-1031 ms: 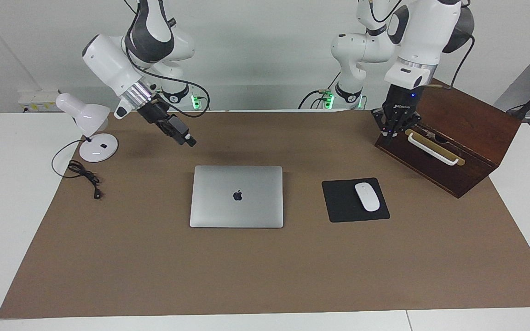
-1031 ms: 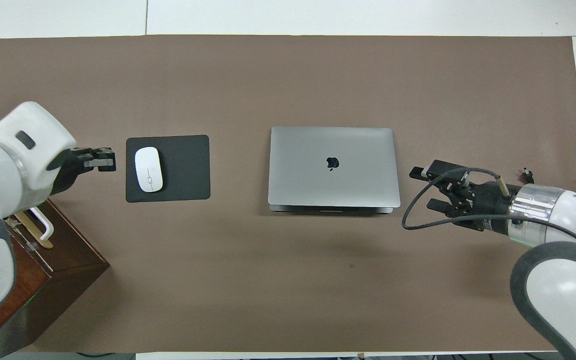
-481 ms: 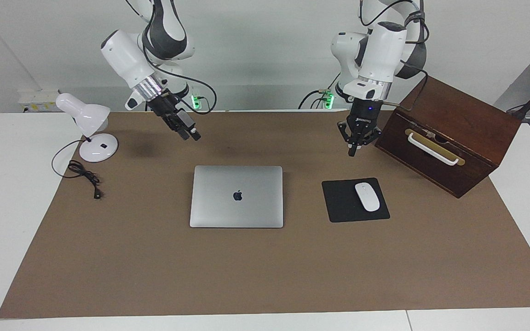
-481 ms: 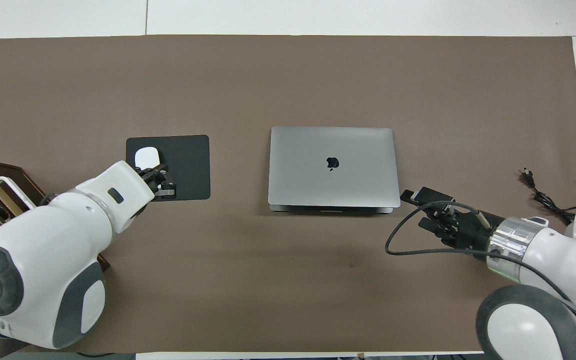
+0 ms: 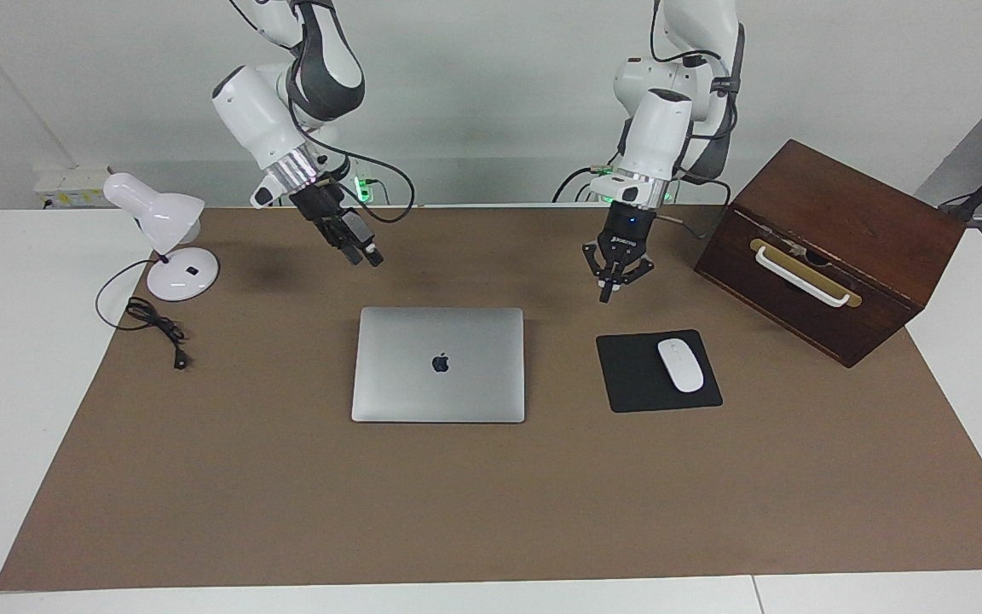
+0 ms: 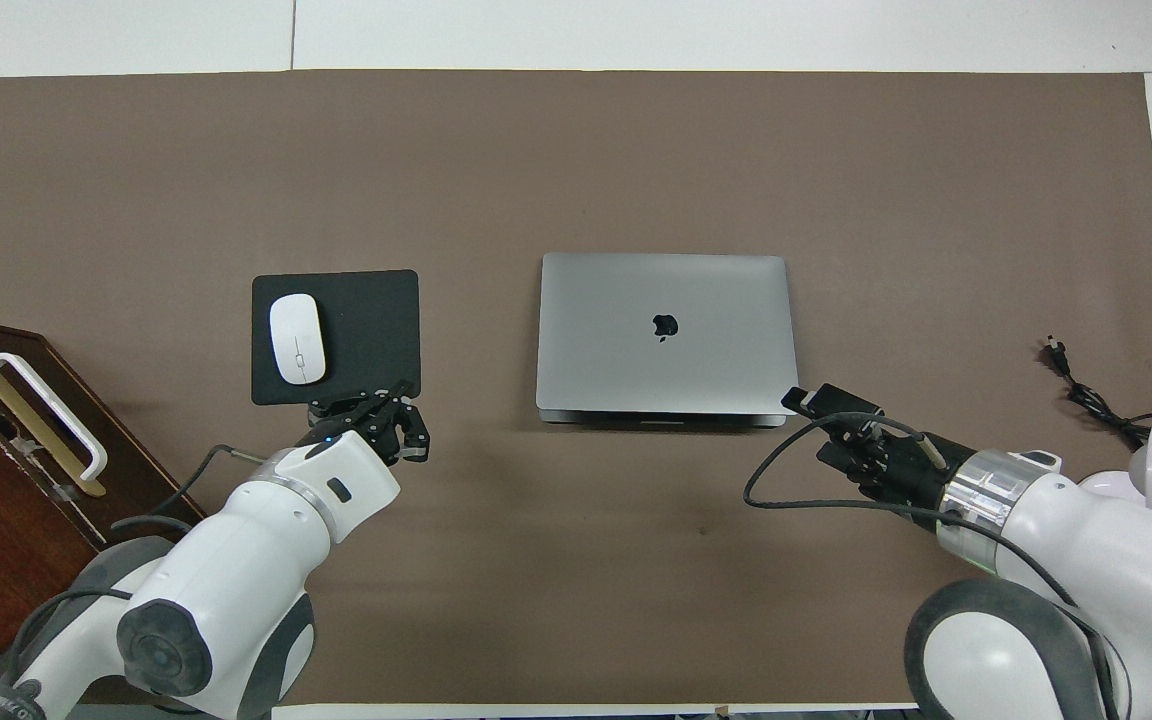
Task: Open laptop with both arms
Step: 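Move the left gripper and the right gripper toward the laptop's front edge, then press the left gripper on the laptop base while the right gripper grips the lid, then lift the laptop lid upward with the right gripper while the left gripper holds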
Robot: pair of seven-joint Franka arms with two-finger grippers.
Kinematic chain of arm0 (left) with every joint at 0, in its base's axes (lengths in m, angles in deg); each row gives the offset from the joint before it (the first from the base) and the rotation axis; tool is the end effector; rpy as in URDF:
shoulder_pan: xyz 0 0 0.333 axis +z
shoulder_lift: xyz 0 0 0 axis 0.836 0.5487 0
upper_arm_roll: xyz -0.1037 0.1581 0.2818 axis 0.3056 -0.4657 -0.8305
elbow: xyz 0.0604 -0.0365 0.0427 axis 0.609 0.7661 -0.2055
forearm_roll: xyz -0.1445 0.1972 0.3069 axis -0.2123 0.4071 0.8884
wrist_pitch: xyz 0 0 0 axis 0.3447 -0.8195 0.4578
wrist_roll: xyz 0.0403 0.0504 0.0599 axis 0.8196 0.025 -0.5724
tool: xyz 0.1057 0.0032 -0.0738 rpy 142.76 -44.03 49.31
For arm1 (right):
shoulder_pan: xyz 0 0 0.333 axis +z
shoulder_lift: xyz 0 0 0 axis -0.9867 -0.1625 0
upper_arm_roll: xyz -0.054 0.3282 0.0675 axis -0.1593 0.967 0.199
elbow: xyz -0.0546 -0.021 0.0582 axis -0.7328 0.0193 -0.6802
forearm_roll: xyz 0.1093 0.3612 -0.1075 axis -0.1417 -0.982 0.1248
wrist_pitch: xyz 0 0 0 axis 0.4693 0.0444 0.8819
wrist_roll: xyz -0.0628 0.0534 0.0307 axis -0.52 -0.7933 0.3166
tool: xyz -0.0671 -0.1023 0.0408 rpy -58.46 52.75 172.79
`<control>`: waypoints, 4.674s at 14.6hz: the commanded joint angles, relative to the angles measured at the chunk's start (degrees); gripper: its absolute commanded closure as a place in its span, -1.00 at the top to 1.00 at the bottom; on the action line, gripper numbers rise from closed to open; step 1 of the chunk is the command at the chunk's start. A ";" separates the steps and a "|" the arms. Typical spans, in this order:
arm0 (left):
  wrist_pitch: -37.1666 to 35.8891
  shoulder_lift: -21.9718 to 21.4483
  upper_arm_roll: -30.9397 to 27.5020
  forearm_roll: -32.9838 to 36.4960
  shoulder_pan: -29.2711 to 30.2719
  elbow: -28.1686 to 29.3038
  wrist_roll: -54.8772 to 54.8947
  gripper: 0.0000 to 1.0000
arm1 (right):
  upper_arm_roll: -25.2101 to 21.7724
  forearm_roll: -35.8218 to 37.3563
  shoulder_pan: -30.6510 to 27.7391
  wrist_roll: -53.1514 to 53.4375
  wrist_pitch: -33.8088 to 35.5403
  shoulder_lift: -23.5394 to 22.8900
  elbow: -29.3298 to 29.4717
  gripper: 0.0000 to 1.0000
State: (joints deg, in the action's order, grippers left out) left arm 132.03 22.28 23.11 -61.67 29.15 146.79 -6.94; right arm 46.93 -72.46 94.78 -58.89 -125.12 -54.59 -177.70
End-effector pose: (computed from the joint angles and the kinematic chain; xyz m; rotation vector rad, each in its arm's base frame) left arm 0.4045 -0.2202 0.3797 2.7529 -0.5250 0.9036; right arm 0.4040 0.1100 0.4163 -2.2841 0.9522 -0.2391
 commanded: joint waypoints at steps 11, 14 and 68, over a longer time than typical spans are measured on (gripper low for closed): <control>14.88 8.66 -1.11 -0.87 -13.20 2.69 2.94 -1.00 | 0.28 -12.64 7.66 -9.11 -12.04 -12.77 1.41 0.90; 21.04 14.02 -1.20 -0.87 -14.78 2.60 3.56 -1.00 | 0.28 -14.49 7.84 -10.70 -12.13 -14.96 2.91 0.90; 20.96 28.89 -1.38 -0.17 -12.85 -12.08 8.48 -1.00 | 0.28 -17.40 10.04 0.72 -19.77 -23.23 13.01 0.90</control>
State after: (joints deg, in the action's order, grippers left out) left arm 151.93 49.14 21.61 -61.67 16.60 135.89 0.61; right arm 47.09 -88.17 104.50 -58.82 -143.52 -75.69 -167.83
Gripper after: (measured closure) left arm 0.991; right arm 0.000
